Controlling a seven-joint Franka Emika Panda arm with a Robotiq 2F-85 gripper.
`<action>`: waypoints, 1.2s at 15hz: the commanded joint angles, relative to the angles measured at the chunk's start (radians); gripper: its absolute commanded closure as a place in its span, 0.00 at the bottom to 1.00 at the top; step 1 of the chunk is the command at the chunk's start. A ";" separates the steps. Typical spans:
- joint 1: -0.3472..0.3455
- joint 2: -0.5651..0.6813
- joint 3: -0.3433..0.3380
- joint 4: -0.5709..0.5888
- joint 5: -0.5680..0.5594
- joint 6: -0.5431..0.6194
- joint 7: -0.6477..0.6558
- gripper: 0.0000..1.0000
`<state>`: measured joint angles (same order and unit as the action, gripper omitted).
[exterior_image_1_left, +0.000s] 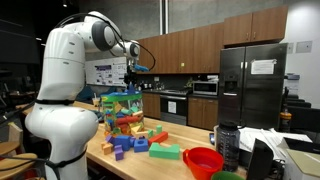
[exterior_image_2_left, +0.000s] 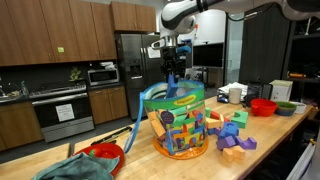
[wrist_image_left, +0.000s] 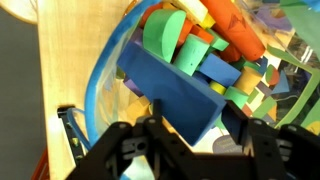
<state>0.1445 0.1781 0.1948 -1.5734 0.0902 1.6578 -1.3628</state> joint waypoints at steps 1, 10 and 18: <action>-0.004 0.037 -0.012 0.150 -0.051 -0.101 -0.004 0.64; -0.007 0.089 -0.051 0.392 -0.257 -0.215 -0.004 0.64; -0.016 0.085 -0.079 0.390 -0.296 -0.193 0.008 0.28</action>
<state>0.1282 0.2635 0.1162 -1.1830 -0.2059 1.4651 -1.3543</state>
